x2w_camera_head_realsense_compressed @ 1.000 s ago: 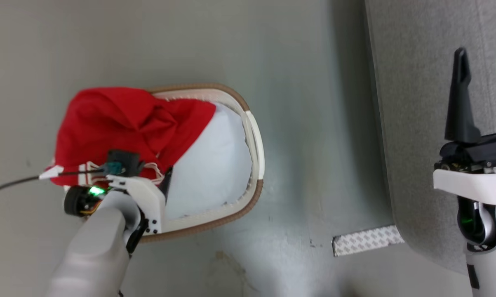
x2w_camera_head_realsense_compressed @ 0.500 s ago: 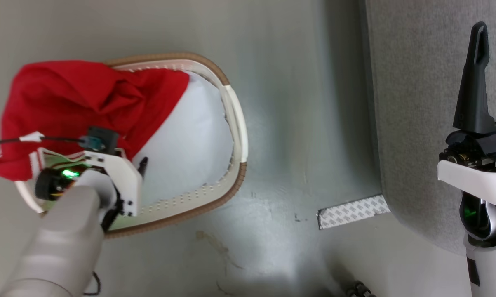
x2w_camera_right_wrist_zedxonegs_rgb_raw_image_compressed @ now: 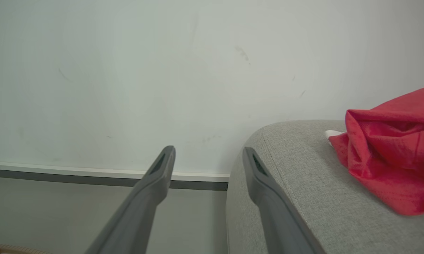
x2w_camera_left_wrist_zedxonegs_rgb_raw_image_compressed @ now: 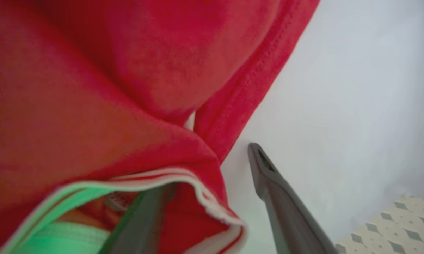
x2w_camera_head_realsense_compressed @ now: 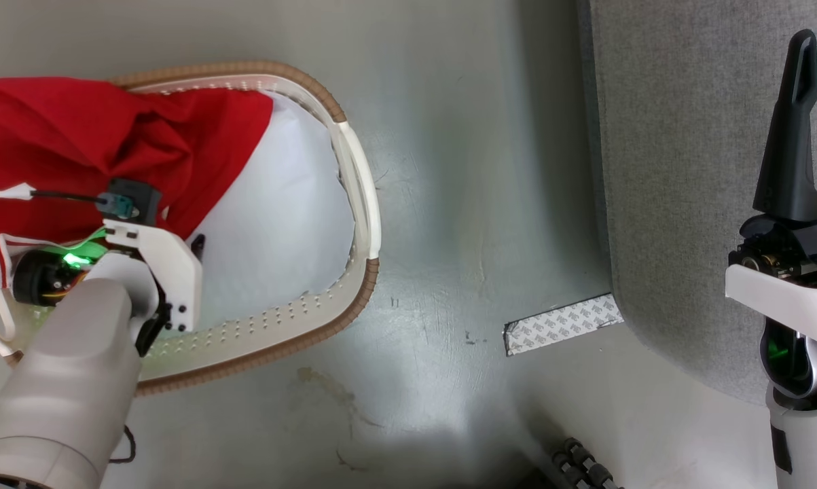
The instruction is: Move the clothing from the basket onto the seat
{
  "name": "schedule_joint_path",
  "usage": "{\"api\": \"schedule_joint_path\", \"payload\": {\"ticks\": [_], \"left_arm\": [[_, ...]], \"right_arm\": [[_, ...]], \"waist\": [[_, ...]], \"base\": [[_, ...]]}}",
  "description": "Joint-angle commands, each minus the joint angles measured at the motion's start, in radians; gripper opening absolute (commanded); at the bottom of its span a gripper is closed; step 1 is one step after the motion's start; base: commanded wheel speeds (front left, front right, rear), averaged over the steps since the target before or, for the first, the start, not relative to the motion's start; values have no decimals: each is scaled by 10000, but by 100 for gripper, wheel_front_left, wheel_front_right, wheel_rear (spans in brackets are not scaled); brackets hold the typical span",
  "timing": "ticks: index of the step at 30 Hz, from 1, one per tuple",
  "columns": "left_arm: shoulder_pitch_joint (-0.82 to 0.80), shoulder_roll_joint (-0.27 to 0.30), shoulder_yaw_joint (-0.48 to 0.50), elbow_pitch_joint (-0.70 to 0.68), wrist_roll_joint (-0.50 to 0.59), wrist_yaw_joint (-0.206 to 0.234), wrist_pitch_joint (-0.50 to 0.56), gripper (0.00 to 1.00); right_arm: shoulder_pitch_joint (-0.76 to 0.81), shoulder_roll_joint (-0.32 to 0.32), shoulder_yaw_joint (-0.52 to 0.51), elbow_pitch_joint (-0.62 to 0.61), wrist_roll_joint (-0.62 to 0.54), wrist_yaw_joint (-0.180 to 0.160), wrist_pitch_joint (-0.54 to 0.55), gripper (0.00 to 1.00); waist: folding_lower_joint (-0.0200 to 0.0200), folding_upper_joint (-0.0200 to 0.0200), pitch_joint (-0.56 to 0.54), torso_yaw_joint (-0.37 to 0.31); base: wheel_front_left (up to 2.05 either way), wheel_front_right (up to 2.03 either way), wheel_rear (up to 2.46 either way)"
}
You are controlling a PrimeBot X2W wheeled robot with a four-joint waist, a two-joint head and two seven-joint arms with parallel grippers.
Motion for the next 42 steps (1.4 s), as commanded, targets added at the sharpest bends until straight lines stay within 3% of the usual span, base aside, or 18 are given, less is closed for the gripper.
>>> {"api": "schedule_joint_path", "payload": {"ticks": [1,2,13,27,42], "left_arm": [[-53,66,-10,29,-30,20,62,22],[-49,39,-25,35,-66,17,72,0],[471,-225,-92,76,-458,6,-442,0],[1905,-1249,-912,-706,-1213,7,-2177,0],[2988,-1178,-1355,-2029,-1963,8,-2822,0]], "right_arm": [[55,57,-14,-24,-28,-23,8,100],[45,62,-14,5,-35,-23,8,100],[-74,72,-21,222,-116,-23,8,100],[688,-421,-194,1140,-66,-23,8,100],[1735,-846,151,2127,272,-23,10,100]], "waist": [[-1,0,0,1],[-1,0,-7,7],[-1,0,-889,239],[-1,0,-4091,1363],[-1,0,-7021,2023]], "base": [[0,0,0],[0,0,0],[0,0,0],[0,0,0],[0,0,0]]}}
